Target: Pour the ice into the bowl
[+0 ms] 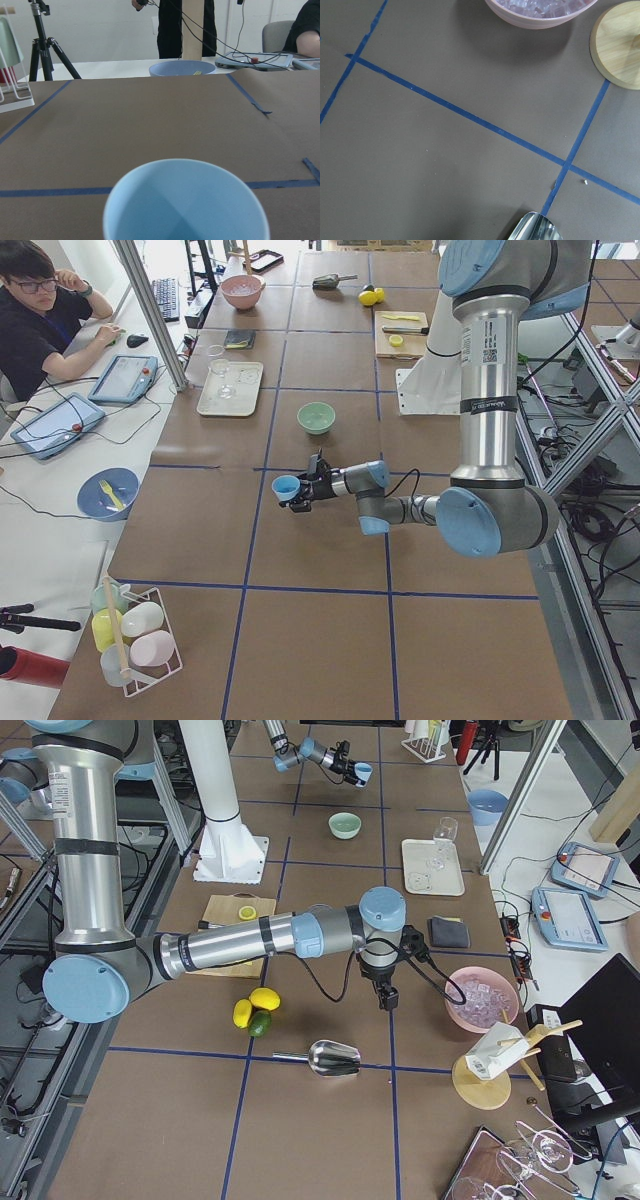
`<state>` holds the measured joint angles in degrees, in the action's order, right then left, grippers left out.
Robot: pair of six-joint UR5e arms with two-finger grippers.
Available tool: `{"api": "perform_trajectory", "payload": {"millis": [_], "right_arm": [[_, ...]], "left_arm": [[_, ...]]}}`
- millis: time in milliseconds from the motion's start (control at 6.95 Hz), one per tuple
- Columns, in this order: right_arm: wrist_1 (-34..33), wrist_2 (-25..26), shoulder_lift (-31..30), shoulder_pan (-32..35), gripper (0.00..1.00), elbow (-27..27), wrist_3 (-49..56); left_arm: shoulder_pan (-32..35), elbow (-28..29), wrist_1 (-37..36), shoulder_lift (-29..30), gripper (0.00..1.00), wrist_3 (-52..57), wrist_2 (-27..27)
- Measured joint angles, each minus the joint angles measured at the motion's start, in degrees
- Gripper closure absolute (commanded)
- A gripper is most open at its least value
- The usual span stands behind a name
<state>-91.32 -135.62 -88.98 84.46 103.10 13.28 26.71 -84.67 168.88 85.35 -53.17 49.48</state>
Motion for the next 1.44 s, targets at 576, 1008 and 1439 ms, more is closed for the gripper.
{"api": "perform_trajectory", "payload": {"millis": [576, 1008, 1439], "right_arm": [[0.0, 0.0, -0.2, 0.0, 0.00, -0.2, 0.0], [0.0, 0.0, -0.7, 0.3, 0.00, -0.3, 0.0], [0.0, 0.0, -1.0, 0.8, 0.00, -0.3, 0.1]], "left_arm": [[4.0, -9.7, -1.6, 1.4, 0.92, 32.3, 6.7], [3.5, -11.2, -11.1, 6.4, 1.00, 37.1, 6.2], [-1.5, -11.4, -14.5, 9.8, 1.00, 47.4, -1.6]]}}
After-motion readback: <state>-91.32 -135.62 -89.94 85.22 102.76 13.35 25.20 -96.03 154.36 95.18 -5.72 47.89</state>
